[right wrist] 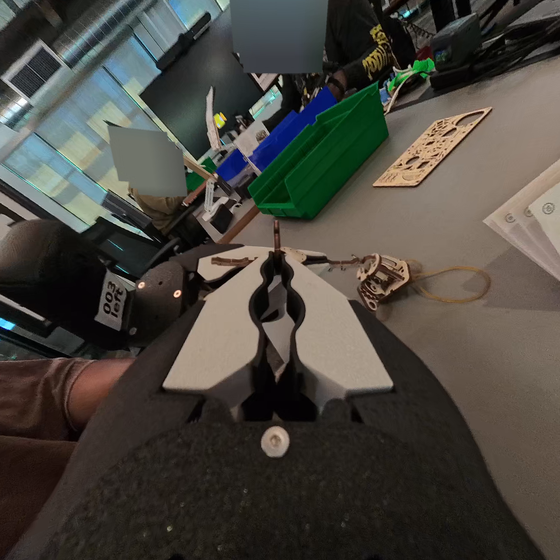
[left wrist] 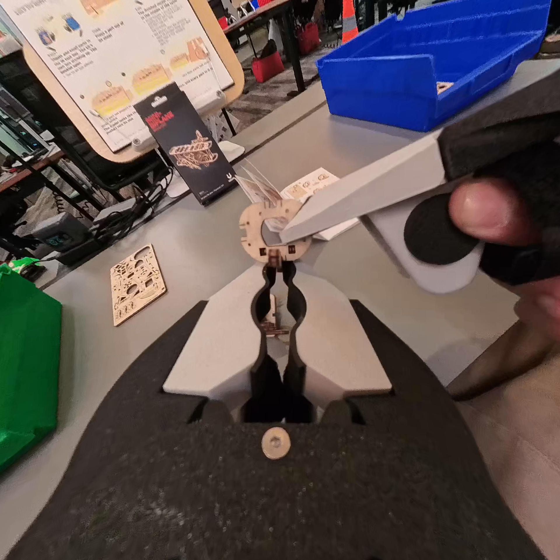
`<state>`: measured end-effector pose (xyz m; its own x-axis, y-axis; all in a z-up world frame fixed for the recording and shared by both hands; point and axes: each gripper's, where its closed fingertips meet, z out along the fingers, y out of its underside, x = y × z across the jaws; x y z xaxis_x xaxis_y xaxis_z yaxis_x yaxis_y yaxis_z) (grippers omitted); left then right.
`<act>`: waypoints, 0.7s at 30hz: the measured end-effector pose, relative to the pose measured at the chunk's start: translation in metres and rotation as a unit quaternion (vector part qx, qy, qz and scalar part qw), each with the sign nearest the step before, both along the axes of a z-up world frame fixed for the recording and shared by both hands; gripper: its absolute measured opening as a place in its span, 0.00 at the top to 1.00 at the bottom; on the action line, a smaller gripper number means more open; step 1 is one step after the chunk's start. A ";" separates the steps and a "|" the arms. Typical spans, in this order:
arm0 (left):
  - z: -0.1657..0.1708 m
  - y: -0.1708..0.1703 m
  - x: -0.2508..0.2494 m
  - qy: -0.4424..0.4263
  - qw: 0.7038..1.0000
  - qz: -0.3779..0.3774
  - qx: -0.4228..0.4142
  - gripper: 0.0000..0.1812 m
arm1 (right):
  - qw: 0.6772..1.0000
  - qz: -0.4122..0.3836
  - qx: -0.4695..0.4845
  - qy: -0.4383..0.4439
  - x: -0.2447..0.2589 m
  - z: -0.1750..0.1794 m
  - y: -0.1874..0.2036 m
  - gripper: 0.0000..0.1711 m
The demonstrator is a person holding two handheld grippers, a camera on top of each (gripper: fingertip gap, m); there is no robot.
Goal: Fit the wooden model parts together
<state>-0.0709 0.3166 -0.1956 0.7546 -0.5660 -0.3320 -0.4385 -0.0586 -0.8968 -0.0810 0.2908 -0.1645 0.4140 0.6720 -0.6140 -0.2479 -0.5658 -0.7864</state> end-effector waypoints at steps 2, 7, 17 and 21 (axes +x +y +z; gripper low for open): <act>0.004 0.000 0.000 -0.010 1.000 -0.001 0.002 0.99 | 1.000 0.004 0.006 0.015 0.001 0.003 0.000 0.98; 0.003 -0.001 0.000 -0.023 1.000 -0.008 -0.010 0.99 | 1.000 -0.004 0.028 0.003 0.003 0.005 0.002 0.99; -0.003 -0.004 0.000 0.005 1.000 -0.010 -0.016 1.00 | 1.000 0.021 -0.012 0.005 0.001 -0.004 0.000 0.98; -0.005 -0.003 0.000 -0.001 1.000 -0.005 -0.030 1.00 | 0.996 -0.009 0.054 -0.076 -0.001 -0.006 0.000 0.98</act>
